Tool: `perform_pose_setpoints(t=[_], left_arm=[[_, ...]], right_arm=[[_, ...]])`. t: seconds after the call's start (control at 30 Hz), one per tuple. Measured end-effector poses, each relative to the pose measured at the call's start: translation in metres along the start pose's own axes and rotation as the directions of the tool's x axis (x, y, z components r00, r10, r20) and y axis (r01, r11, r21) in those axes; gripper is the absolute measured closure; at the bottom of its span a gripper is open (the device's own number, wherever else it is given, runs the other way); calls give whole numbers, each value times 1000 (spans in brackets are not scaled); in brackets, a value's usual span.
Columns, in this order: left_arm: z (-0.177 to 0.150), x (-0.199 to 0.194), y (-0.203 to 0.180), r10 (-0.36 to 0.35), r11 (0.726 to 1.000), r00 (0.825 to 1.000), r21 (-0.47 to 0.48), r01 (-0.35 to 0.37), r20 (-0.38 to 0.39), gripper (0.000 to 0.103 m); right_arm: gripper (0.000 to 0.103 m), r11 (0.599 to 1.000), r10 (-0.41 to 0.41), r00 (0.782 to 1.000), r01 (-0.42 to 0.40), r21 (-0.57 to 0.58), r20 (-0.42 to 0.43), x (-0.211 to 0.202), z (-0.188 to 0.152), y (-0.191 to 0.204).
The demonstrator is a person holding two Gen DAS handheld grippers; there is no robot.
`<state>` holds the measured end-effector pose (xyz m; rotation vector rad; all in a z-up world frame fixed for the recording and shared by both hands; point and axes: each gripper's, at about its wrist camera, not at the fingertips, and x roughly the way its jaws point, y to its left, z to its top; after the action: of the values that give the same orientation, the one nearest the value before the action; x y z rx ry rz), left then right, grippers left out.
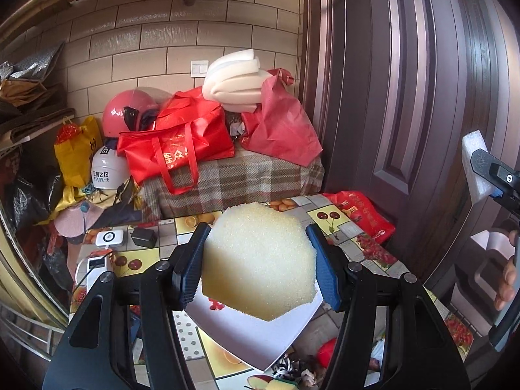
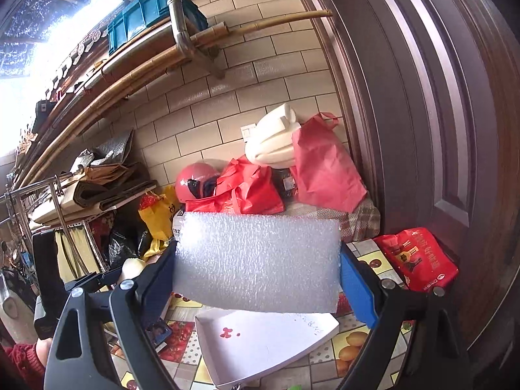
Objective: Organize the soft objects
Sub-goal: 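Lift and carry the foam block and yellow sponge over the white tray with both tools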
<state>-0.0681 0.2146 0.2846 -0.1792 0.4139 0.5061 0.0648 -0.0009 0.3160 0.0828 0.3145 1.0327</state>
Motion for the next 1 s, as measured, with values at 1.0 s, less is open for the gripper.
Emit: perform_pose_setpoints(t=[1.0], left_arm=[[-96,188,50,35,992,933,-101,-76,-359,43]], right_arm=[[13,997,-47,899,72,42,-436,200,-129,-31]])
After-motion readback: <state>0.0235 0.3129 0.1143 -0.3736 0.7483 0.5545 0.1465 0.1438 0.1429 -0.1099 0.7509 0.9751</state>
